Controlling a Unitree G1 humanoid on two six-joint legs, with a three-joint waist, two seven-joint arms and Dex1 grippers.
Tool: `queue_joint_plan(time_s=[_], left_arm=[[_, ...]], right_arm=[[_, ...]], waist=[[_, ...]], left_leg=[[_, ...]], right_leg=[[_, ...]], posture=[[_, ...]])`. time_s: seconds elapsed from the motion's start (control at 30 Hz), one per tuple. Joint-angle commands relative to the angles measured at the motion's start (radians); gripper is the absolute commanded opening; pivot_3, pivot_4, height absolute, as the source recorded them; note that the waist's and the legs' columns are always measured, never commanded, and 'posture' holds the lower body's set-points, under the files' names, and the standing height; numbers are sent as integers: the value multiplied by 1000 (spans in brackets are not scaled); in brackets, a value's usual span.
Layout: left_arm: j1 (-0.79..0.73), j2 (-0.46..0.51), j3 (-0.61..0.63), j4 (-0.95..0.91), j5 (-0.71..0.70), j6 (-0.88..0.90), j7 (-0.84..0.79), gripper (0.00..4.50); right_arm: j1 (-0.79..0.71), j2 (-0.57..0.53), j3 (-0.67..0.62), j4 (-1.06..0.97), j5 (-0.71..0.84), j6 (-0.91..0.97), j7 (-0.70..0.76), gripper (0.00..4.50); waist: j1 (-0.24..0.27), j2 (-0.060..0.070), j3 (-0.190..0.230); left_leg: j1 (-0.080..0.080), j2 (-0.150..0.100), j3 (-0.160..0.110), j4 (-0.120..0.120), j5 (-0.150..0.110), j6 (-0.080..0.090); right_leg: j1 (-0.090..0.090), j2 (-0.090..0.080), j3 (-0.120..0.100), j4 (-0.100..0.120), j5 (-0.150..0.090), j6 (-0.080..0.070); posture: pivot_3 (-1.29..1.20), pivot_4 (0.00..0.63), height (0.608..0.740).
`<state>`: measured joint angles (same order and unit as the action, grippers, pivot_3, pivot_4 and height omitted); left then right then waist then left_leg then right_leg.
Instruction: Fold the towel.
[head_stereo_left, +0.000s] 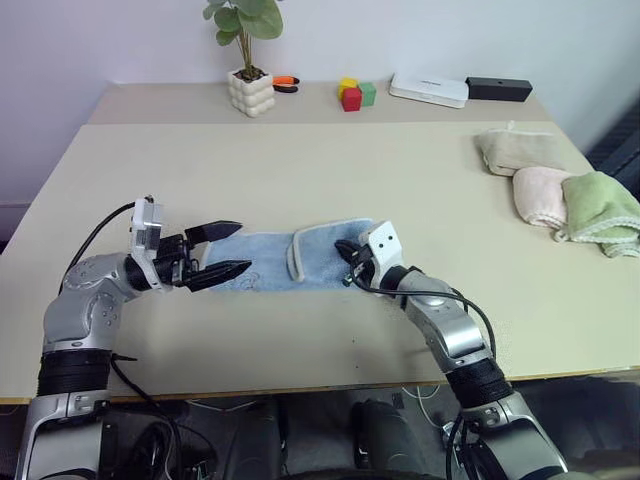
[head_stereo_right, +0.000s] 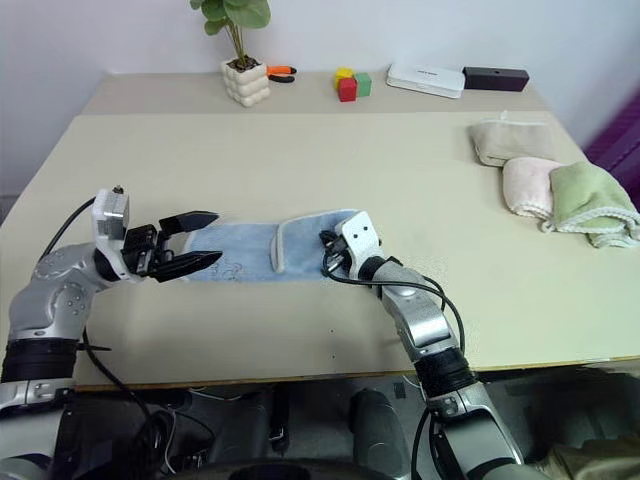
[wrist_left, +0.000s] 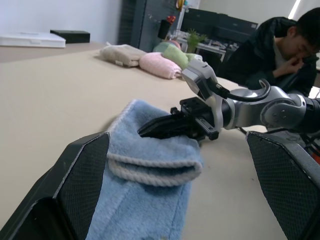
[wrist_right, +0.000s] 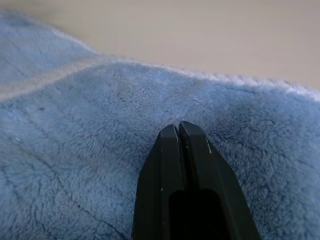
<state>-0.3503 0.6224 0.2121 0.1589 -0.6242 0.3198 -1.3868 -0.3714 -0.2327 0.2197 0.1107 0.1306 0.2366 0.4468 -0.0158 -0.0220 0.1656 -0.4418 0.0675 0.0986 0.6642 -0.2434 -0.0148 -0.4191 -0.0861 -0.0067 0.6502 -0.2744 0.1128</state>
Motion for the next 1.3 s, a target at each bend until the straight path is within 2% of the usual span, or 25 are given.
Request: queue_joint_plan(time_s=[0.03,0.1,0.17,0.33,0.43,0.5,0.6,0.73,0.83,0.97,1.07,1.13,1.3], left_arm=[[8,11,22,-43,-31,19,17,4500],[18,13,26,-51,-35,41,36,4500],[36,18,32,-69,-49,68,51,4500],[65,24,60,-114,-96,159,124,4500],[79,17,84,-146,-137,222,175,4500],[100,-2,109,-204,-213,304,235,4500],[146,-45,145,-330,-309,408,399,4500],[204,-74,230,-440,-518,579,646,4500],[299,-83,288,-475,-750,680,862,4500],[408,-117,301,-483,-939,682,1062,4500],[438,-150,281,-509,-960,642,1182,4500],[480,-164,246,-551,-901,629,1235,4500],[569,-212,244,-593,-951,570,1350,4500]], right_arm=[[-6,-5,3,-7,-8,6,37,287],[-7,-4,-5,-24,2,11,53,924],[-12,-8,-5,-47,6,19,75,1784],[-35,-25,-37,-116,52,61,129,4395],[-66,-11,-81,-134,95,107,116,4456],[-82,-20,-84,-144,103,121,133,4456],[-96,-31,-101,-174,132,136,164,4456],[-97,-83,-125,-272,201,195,240,4456],[-103,-158,-157,-316,244,189,320,4456],[-123,-210,-195,-280,257,172,352,4456],[-124,-212,-192,-269,249,163,357,4456],[-126,-205,-186,-263,240,158,352,4456],[-114,-198,-179,-260,235,147,346,4456]], waist=[[-1,0,0],[-1,0,0],[-2,0,0],[-2,0,0],[0,0,0],[0,0,0],[0,0,0],[0,0,0],[-1,0,0],[0,0,0],[6,0,0],[3,0,0],[2,0,0]], left_leg=[[0,0,0,0,0,0],[0,0,0,0,0,0],[0,0,0,0,0,0],[0,0,0,0,0,0],[0,0,0,0,0,0],[0,0,0,0,0,0],[0,0,-1,0,0,0],[0,1,-1,0,0,0],[0,0,-4,0,0,0],[1,0,-6,0,0,0],[1,0,-7,0,0,0],[2,-1,-7,1,0,0],[2,-1,-7,0,0,0]], right_leg=[[0,0,0,0,0,0],[0,0,0,0,0,0],[0,0,0,0,0,0],[0,0,0,0,0,0],[0,0,0,0,0,0],[0,0,0,0,0,0],[0,0,0,0,0,0],[0,-1,0,0,0,0],[0,-1,0,1,0,0],[1,-1,0,0,0,0],[2,-1,-1,0,0,-1],[3,-2,-1,0,-2,-3],[4,-1,-1,-1,-2,-3]], posture=[[0,150,735],[0,150,735],[0,150,735],[0,150,735],[0,150,735],[0,150,735],[0,150,735],[0,150,735],[0,150,735],[0,150,735],[0,150,735],[0,150,735],[0,150,735]])
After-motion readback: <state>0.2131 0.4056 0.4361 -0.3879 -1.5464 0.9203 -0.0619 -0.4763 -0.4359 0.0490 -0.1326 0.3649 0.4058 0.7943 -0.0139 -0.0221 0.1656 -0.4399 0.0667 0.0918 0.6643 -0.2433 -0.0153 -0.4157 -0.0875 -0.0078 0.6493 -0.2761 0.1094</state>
